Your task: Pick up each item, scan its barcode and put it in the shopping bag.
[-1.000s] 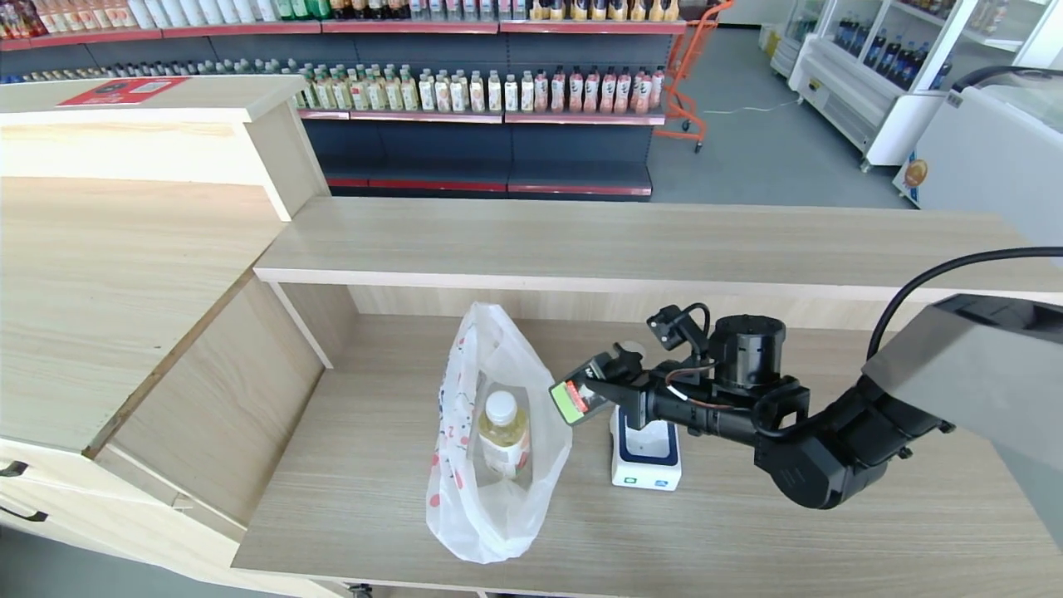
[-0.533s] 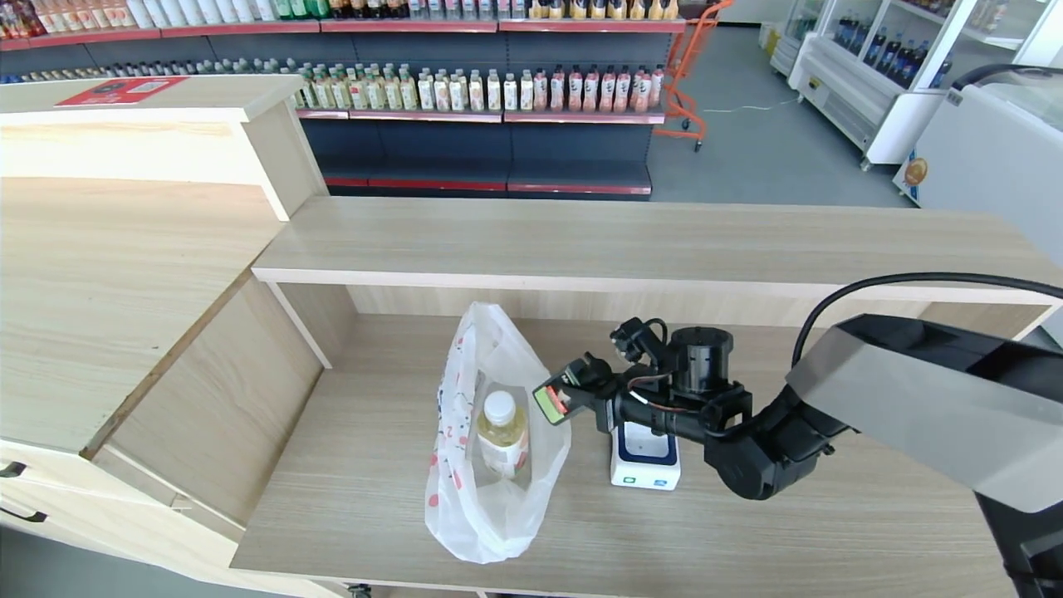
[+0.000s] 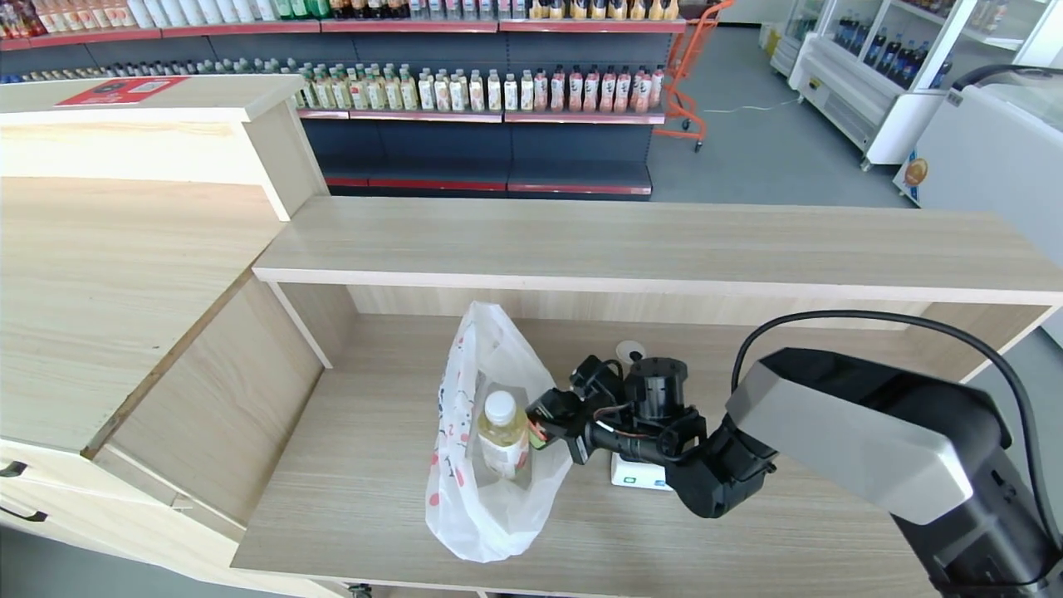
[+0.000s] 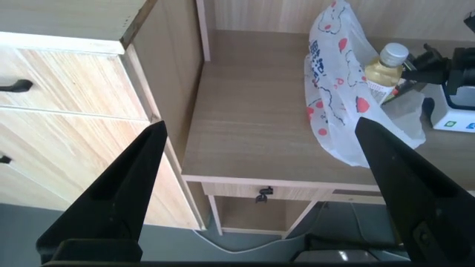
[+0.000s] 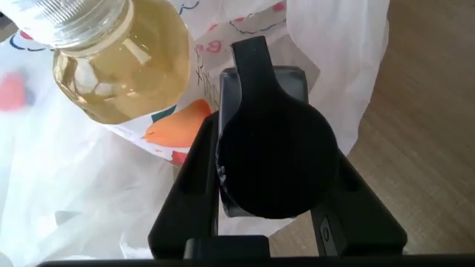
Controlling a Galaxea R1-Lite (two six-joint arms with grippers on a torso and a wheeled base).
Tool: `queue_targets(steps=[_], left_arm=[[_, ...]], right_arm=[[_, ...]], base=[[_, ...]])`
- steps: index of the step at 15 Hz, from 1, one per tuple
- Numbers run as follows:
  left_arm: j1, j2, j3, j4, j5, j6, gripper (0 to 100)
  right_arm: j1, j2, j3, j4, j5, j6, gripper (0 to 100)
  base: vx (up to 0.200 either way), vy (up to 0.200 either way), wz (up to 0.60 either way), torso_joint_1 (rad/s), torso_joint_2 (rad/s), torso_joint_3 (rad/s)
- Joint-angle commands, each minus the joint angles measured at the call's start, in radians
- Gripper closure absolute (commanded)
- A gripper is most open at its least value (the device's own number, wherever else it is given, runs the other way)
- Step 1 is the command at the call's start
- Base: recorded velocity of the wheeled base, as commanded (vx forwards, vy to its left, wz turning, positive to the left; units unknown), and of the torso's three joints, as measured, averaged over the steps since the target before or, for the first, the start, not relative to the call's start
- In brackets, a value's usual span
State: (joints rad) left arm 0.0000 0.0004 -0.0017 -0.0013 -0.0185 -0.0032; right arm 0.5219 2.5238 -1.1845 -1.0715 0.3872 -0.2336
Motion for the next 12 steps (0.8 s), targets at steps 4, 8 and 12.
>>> queue_targets(steps=[4,8,12], left_arm=[[0.0,0.0,0.0,0.0,0.0,-0.001,0],[0.0,0.0,0.0,0.0,0.0,0.0,0],[0.0,0.0,0.0,0.0,0.0,-0.001,0]], right_arm=[[0.001,0.044,-0.032,-0.002,0.001,-0.007,100],[0.001,0.029,-0.04,-0.002,0.005,0.02,0],[0.001,-0.036,-0.038,0.005,0.005,0.163,0]], base=[[0.0,0.0,0.0,0.0,0.0,0.0],[0.0,0.0,0.0,0.0,0.0,0.0],[0.0,0.0,0.0,0.0,0.0,0.0]])
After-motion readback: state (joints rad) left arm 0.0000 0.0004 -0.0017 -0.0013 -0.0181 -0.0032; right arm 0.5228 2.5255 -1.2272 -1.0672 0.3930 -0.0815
